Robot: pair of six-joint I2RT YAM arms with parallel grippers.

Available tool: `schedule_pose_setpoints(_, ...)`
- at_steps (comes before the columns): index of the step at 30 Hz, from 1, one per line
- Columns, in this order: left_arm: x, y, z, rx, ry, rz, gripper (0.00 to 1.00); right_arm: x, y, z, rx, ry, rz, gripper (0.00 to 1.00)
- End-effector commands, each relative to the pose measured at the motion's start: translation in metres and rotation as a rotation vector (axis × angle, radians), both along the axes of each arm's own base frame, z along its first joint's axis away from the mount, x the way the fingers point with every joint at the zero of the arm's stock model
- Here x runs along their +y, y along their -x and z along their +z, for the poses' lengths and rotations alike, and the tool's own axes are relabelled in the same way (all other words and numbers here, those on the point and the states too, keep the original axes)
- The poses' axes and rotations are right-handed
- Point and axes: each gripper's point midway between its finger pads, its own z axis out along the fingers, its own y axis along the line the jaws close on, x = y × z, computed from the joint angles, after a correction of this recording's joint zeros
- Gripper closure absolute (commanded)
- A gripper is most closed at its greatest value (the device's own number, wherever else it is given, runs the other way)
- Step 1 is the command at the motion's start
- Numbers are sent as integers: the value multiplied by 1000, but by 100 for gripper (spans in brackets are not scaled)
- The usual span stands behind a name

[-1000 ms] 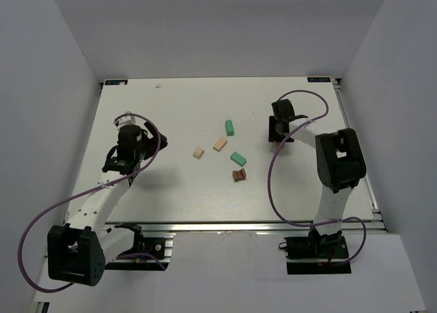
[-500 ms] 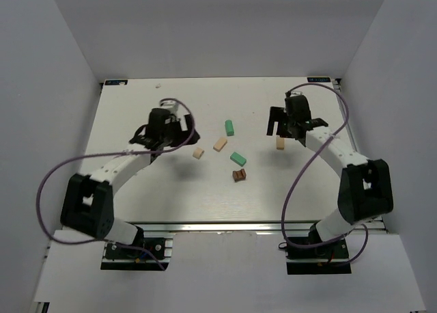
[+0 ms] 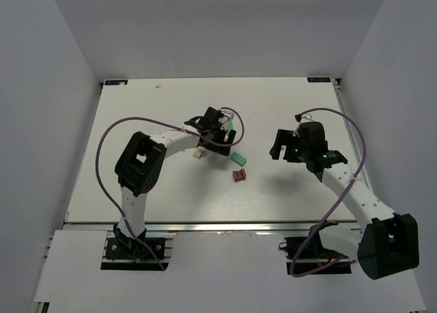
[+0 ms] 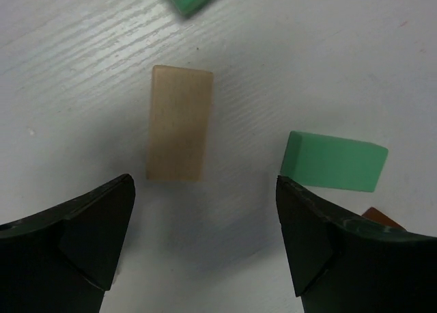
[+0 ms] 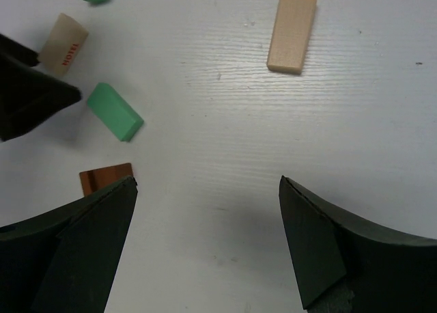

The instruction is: Build the wood block tower

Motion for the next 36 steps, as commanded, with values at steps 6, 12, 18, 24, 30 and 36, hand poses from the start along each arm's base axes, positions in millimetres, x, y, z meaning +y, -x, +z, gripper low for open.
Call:
schedule_pose_setpoints(6,-2,-17,-19,-15,-150,19,19,10,13,40,-124,-98,51,11)
schedule_pose_setpoints(12,-8,-19,-20,-11,-145,25,49,3,15,50,-178,-80,41,11)
schedule_pose_setpoints(18,-21,-30,0,-41,-104,76,81,-1,16,42,-172,-65,30,11)
schedule_pose_setpoints(24,-71,-44,57,-129,57,154,85,-3,19,43,-176,-69,14,11)
schedule_pose_setpoints(30,-124,-50,81,-201,141,214,84,-25,18,31,-187,-36,-131,11)
schedule_pose_setpoints(36,-166,-54,74,-204,182,231,84,-48,19,29,-189,-7,-275,11)
